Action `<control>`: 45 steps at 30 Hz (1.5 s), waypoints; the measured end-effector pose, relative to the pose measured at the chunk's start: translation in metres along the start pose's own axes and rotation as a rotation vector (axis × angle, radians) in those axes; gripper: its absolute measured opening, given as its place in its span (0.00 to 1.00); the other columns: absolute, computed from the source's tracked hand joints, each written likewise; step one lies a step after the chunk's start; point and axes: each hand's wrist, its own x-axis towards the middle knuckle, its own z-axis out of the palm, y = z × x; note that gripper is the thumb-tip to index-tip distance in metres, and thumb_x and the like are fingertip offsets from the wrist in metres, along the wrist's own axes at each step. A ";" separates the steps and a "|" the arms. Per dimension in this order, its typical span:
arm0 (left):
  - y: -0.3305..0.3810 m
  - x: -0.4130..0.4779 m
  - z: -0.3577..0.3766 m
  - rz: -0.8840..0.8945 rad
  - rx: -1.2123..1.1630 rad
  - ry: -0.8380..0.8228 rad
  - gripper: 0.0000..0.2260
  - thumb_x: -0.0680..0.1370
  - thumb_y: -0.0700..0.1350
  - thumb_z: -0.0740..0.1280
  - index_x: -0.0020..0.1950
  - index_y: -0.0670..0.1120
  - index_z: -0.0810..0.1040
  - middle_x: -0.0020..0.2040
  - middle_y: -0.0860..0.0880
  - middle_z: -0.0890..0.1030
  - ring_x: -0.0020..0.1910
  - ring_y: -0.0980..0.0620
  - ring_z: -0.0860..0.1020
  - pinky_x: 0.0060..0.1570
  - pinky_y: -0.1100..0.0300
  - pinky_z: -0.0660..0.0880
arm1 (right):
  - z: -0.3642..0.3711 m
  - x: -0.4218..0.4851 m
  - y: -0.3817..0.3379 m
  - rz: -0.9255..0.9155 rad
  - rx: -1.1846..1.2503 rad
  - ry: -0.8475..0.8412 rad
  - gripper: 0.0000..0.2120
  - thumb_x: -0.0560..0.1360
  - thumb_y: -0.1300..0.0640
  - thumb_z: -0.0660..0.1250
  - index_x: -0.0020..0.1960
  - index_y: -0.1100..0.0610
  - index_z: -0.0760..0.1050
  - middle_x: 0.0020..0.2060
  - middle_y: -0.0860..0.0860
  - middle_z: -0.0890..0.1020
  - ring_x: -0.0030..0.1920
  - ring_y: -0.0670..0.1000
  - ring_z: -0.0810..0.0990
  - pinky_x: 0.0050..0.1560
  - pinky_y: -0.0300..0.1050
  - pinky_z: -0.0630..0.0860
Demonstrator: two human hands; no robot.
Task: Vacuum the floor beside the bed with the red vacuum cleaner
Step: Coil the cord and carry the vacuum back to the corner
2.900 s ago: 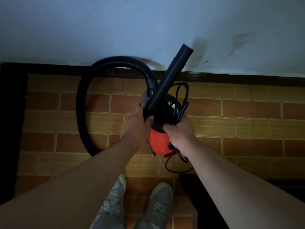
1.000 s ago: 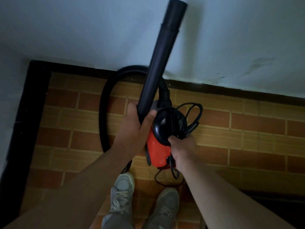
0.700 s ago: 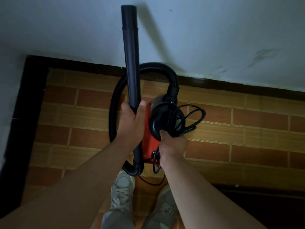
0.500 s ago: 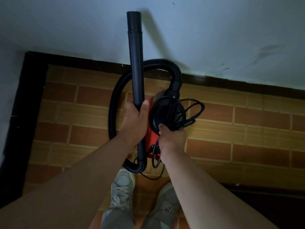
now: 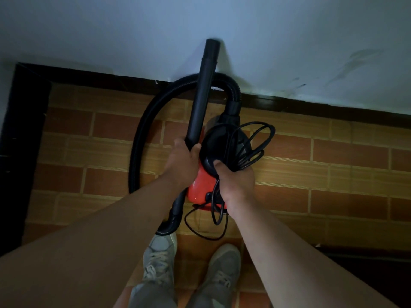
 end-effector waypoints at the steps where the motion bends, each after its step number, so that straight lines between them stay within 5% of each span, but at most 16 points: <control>1: -0.005 0.002 0.002 -0.017 0.002 -0.007 0.12 0.85 0.52 0.59 0.62 0.44 0.66 0.49 0.46 0.78 0.42 0.52 0.77 0.33 0.61 0.69 | -0.002 0.000 0.002 -0.012 -0.008 -0.017 0.14 0.75 0.53 0.73 0.60 0.50 0.80 0.52 0.44 0.84 0.54 0.47 0.82 0.58 0.46 0.78; 10: -0.024 0.031 0.011 -0.122 0.166 0.004 0.16 0.85 0.48 0.61 0.68 0.40 0.69 0.60 0.41 0.76 0.45 0.52 0.75 0.33 0.64 0.67 | -0.014 0.003 0.012 -0.099 -0.105 -0.127 0.09 0.77 0.49 0.71 0.56 0.47 0.80 0.43 0.37 0.81 0.41 0.33 0.76 0.39 0.27 0.68; 13: -0.021 0.029 0.010 -0.138 0.228 0.009 0.19 0.84 0.49 0.62 0.71 0.40 0.66 0.66 0.39 0.73 0.57 0.43 0.78 0.50 0.51 0.79 | -0.016 0.001 0.011 -0.109 -0.101 -0.154 0.07 0.77 0.49 0.71 0.54 0.43 0.78 0.43 0.35 0.80 0.41 0.31 0.76 0.39 0.26 0.67; 16: -0.016 0.016 0.010 -0.051 0.215 0.018 0.20 0.84 0.49 0.61 0.72 0.41 0.66 0.67 0.40 0.71 0.62 0.42 0.76 0.59 0.44 0.78 | -0.020 -0.001 0.007 -0.129 -0.110 -0.174 0.05 0.76 0.49 0.72 0.50 0.40 0.77 0.42 0.35 0.81 0.40 0.29 0.76 0.38 0.24 0.68; 21: -0.009 -0.015 0.015 0.112 0.070 0.090 0.18 0.84 0.48 0.61 0.72 0.43 0.69 0.63 0.50 0.69 0.61 0.54 0.71 0.58 0.60 0.68 | -0.035 -0.004 0.000 -0.029 -0.038 -0.192 0.11 0.72 0.44 0.75 0.53 0.46 0.82 0.46 0.42 0.86 0.50 0.42 0.83 0.53 0.43 0.78; 23: -0.010 -0.023 0.019 0.128 0.013 0.087 0.15 0.84 0.49 0.62 0.70 0.46 0.71 0.62 0.53 0.72 0.61 0.55 0.73 0.59 0.59 0.69 | -0.045 -0.005 -0.001 0.034 0.001 -0.175 0.09 0.73 0.44 0.74 0.47 0.48 0.82 0.42 0.43 0.87 0.49 0.45 0.84 0.54 0.47 0.78; 26: -0.015 -0.033 0.024 0.100 -0.076 0.037 0.15 0.83 0.54 0.61 0.67 0.49 0.73 0.61 0.51 0.78 0.61 0.54 0.76 0.63 0.53 0.74 | -0.062 0.000 -0.002 0.179 0.112 -0.162 0.11 0.76 0.49 0.72 0.50 0.56 0.82 0.41 0.49 0.87 0.45 0.49 0.86 0.47 0.47 0.80; 30: -0.014 -0.045 0.027 0.084 -0.118 -0.029 0.23 0.81 0.60 0.64 0.72 0.50 0.71 0.64 0.53 0.75 0.63 0.57 0.75 0.61 0.61 0.72 | -0.080 0.013 0.002 0.282 0.183 -0.145 0.07 0.79 0.59 0.68 0.54 0.61 0.80 0.39 0.53 0.87 0.41 0.53 0.87 0.51 0.52 0.81; 34: -0.012 -0.047 0.030 0.109 -0.067 -0.004 0.22 0.81 0.60 0.63 0.70 0.50 0.73 0.65 0.53 0.75 0.62 0.58 0.75 0.60 0.62 0.71 | -0.099 0.026 0.001 0.316 0.231 -0.151 0.06 0.79 0.58 0.68 0.51 0.60 0.79 0.29 0.49 0.75 0.29 0.48 0.74 0.39 0.45 0.74; 40: 0.004 -0.066 0.041 0.186 0.019 0.088 0.15 0.81 0.55 0.66 0.64 0.49 0.75 0.59 0.53 0.75 0.52 0.64 0.76 0.43 0.74 0.70 | -0.128 0.044 -0.014 0.273 0.216 -0.020 0.09 0.79 0.55 0.67 0.54 0.60 0.80 0.28 0.46 0.71 0.29 0.47 0.67 0.32 0.41 0.67; 45: 0.025 -0.102 0.064 0.397 0.143 0.048 0.16 0.81 0.51 0.67 0.68 0.50 0.72 0.58 0.57 0.71 0.56 0.62 0.73 0.55 0.70 0.72 | -0.133 0.059 -0.022 0.242 0.096 0.034 0.09 0.79 0.53 0.67 0.51 0.59 0.80 0.31 0.50 0.73 0.30 0.48 0.70 0.29 0.40 0.71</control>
